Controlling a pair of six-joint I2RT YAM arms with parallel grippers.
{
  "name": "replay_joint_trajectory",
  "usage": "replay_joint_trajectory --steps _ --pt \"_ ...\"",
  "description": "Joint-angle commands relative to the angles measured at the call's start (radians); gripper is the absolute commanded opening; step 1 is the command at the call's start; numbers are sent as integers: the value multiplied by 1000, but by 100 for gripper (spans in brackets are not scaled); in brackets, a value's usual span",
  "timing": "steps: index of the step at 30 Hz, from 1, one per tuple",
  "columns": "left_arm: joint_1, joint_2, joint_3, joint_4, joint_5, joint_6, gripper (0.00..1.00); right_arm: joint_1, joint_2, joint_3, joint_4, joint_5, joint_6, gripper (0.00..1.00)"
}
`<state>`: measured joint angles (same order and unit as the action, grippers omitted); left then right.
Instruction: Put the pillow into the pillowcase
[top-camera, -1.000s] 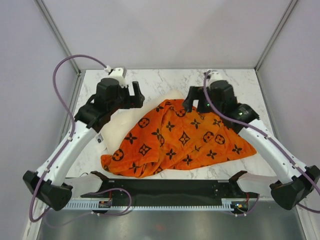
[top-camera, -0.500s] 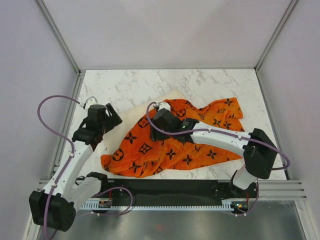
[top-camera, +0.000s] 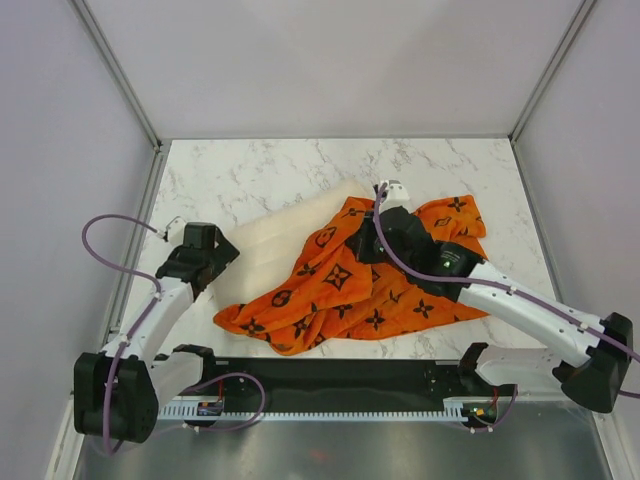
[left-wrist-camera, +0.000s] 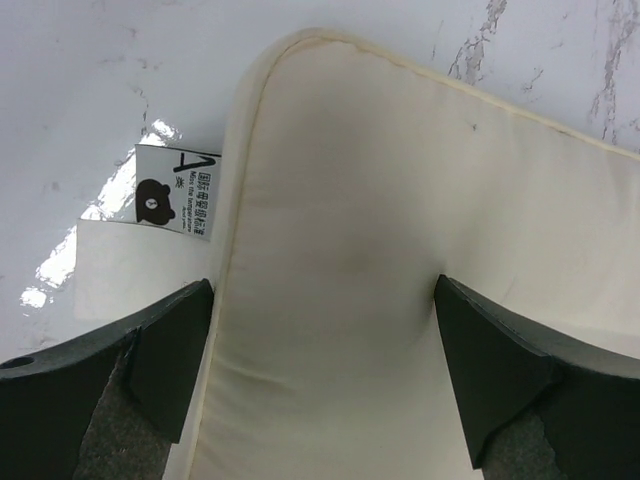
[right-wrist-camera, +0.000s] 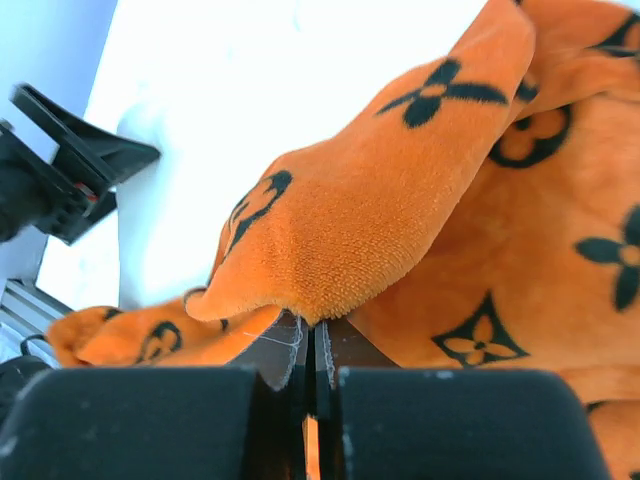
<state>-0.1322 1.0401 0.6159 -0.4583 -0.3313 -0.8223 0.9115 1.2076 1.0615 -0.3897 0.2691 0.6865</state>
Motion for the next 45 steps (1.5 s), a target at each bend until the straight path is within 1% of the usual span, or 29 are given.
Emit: replay_joint_trajectory --steps 1,2,3,4,5,8,10,12,13,15,16,19,21,22,26,28,31,33,34,35,36,37,38,39,40,41,43,44,45 --pt "5 37 -36 67 -15 -75 100 -19 -58 -28 -53 45 7 0" --pt "5 49 -44 102 3 -84 100 -20 -68 -32 -61 47 5 0" --pt "5 66 -65 146 32 -71 75 -22 -83 -32 -69 50 5 0" --pt "6 90 -83 214 125 -33 43 -22 -89 -34 -83 51 2 0" --pt "6 106 -96 304 145 -35 3 -25 -97 -34 -90 58 -2 0" --pt "8 127 -71 303 124 -66 2 -31 -140 -35 -132 76 -5 0" --pt "8 114 -13 270 82 -69 2 -39 -174 -35 -167 81 -11 0" --pt "8 65 63 198 -9 -86 2 -48 -200 -35 -185 82 -24 0" --pt "8 42 96 170 -96 -86 2 -54 -204 -32 -198 82 -27 0" --pt "8 -39 199 118 -193 -29 2 -62 -204 -21 -207 81 -36 0" --pt "8 -66 238 103 -277 -6 2 -69 -201 -17 -218 76 -41 0" --pt "8 -164 381 57 -359 69 2 -79 -186 -1 -230 79 -47 0" --pt "8 -207 471 56 -374 83 2 -86 -177 -1 -229 78 -47 0" --pt "8 -248 494 49 -399 142 2 -91 -172 -1 -224 71 -50 0" --pt "8 -301 620 56 -402 201 2 -95 -125 5 -203 33 -59 0" --pt "8 -311 653 73 -379 297 2 -97 -108 8 -186 21 -59 0" --pt "8 -321 694 101 -332 353 2 -97 -69 24 -123 -46 -62 0" --pt "8 -327 723 119 -284 377 2 -95 19 72 -82 -120 -82 0" --pt "8 -325 731 125 -269 402 2 -94 67 153 -74 -140 -88 0" --pt "8 -319 751 136 -258 414 2 -95 178 205 -68 -160 -102 0" --pt "8 -316 763 138 -249 425 2 -94 238 262 -48 -222 -108 0" --pt "8 -311 774 145 -233 457 2 -91 300 378 -25 -260 -110 0" --pt "8 -299 798 158 -229 480 2 -89 419 443 -5 -309 -110 0" --pt "8 -293 814 177 -227 503 2 -89 479 513 39 -414 -114 0" --pt "9 -287 827 188 -230 546 2 -89 536 646 67 -476 -117 10" --pt "9 -281 855 196 -232 561 2 -89 640 720 74 -508 -116 33" --pt "8 -270 880 205 -233 587 2 -92 716 889 63 -583 -128 70" --pt "8 -269 895 202 -230 594 2 -94 739 916 58 -587 -134 78" --pt "8 -272 898 202 -229 603 2 -97 730 926 49 -576 -142 90"
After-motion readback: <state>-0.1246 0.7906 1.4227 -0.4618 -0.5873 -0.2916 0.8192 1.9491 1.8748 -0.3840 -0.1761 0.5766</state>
